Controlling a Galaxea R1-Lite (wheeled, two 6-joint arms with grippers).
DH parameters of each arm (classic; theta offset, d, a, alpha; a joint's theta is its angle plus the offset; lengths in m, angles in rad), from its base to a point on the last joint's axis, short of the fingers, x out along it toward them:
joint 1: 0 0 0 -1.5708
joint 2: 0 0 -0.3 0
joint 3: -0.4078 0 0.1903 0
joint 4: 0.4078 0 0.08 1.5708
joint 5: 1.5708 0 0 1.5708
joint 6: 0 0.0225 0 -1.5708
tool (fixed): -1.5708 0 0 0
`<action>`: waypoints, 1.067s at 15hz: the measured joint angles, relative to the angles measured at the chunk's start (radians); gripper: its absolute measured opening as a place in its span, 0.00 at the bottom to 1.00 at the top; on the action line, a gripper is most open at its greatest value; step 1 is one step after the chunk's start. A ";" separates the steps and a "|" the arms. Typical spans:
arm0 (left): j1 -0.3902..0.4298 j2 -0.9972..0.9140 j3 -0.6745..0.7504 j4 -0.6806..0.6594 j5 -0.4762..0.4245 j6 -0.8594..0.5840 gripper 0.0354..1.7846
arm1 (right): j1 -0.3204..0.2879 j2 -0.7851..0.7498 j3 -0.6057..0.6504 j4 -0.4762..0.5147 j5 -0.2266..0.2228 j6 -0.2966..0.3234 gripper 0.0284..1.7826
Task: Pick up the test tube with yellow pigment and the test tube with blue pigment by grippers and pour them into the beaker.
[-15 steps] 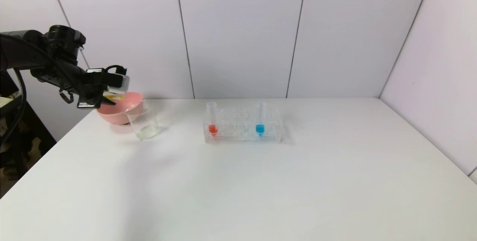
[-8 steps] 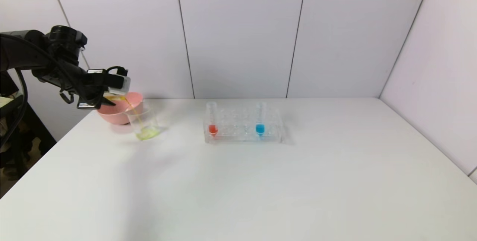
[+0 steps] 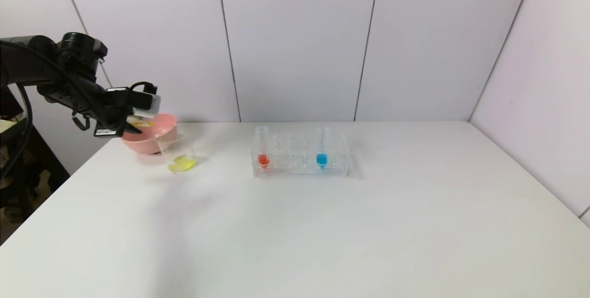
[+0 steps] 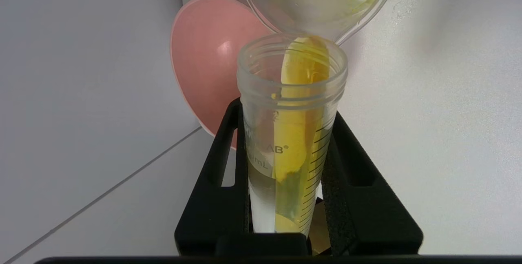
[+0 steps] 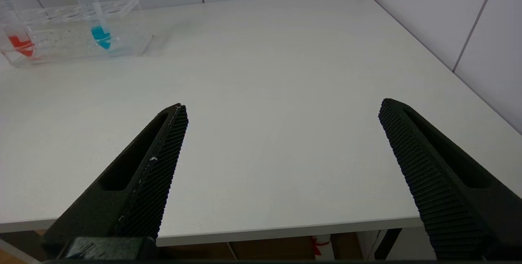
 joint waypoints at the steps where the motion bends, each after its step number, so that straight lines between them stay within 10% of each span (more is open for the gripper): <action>1: 0.000 -0.001 0.000 0.005 0.001 -0.003 0.28 | 0.000 0.000 0.000 0.000 0.000 0.000 0.96; 16: -0.035 0.005 0.000 0.021 0.129 -0.021 0.28 | 0.000 0.000 0.000 0.000 0.000 0.000 0.96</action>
